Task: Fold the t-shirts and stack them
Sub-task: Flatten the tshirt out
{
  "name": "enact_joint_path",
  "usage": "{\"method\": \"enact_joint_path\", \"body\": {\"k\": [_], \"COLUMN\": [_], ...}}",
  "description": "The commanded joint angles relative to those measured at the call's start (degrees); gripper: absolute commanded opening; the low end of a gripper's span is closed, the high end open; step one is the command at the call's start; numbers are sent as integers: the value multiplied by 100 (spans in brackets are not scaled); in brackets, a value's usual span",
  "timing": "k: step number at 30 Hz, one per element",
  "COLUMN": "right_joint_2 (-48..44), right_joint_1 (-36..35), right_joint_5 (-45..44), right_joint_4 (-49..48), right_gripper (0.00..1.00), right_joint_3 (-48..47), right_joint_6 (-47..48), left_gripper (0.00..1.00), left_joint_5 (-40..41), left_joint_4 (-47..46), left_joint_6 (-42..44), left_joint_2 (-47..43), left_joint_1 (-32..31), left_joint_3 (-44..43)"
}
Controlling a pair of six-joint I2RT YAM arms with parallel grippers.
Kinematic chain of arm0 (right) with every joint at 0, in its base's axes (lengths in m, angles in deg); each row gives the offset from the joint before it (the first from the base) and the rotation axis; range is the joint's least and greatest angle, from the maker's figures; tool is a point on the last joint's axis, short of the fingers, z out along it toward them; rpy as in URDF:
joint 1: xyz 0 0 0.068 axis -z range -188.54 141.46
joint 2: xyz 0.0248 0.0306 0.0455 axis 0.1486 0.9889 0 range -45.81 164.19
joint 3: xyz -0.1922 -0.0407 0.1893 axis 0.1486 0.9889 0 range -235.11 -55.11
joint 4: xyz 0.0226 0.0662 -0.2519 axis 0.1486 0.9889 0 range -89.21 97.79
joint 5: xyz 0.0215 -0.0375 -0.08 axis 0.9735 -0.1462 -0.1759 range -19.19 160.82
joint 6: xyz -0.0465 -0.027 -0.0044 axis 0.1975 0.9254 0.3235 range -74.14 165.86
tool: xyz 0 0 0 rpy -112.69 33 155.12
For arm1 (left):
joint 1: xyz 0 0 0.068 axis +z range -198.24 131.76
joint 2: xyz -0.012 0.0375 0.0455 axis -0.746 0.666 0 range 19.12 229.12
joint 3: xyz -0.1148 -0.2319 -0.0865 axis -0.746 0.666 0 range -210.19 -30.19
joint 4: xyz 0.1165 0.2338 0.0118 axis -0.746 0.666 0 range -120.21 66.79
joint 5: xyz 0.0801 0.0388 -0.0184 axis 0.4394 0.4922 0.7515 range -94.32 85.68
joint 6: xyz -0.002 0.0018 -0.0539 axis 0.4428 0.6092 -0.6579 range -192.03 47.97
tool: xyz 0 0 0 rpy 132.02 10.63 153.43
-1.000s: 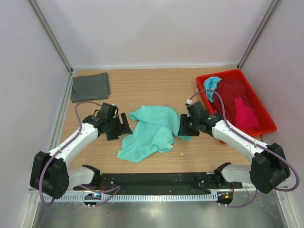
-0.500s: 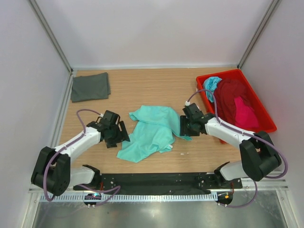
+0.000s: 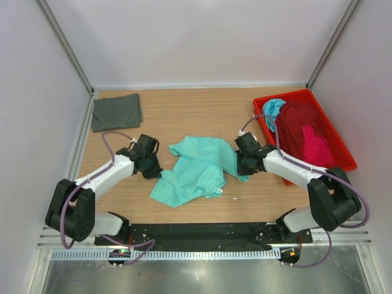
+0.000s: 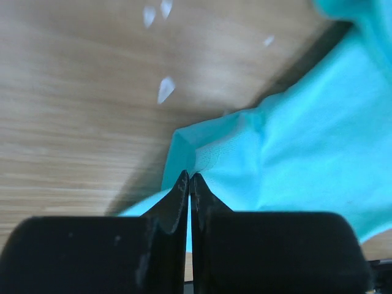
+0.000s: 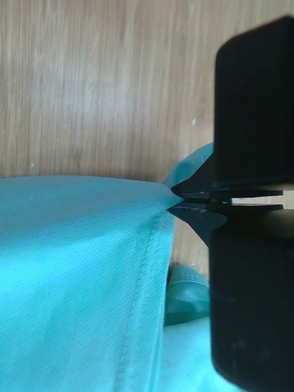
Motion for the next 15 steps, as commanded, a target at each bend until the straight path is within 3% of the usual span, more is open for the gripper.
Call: {"method": "enact_joint_path", "body": {"k": [1,8,15], "right_joint_2": [-734,-1895,-2519], "right_joint_1": [-35,-35,-35], "right_joint_5": [-416,-1136,-1638], "right_joint_4": [690,1861,2617], "right_gripper": [1,1,1], "right_joint_3": [-649,-1828,-3031], "right_joint_6": [-9,-114,-290], "left_gripper": [0,0,0], "left_joint_5": [868,2152,2891], "left_joint_4": [271,1493,2092], "left_joint_6": [452,1191,1508], "left_joint_2": [142,652,477], "left_joint_1": [-1,61,61], "left_joint_3": [-1237,-3951,-5054]}}
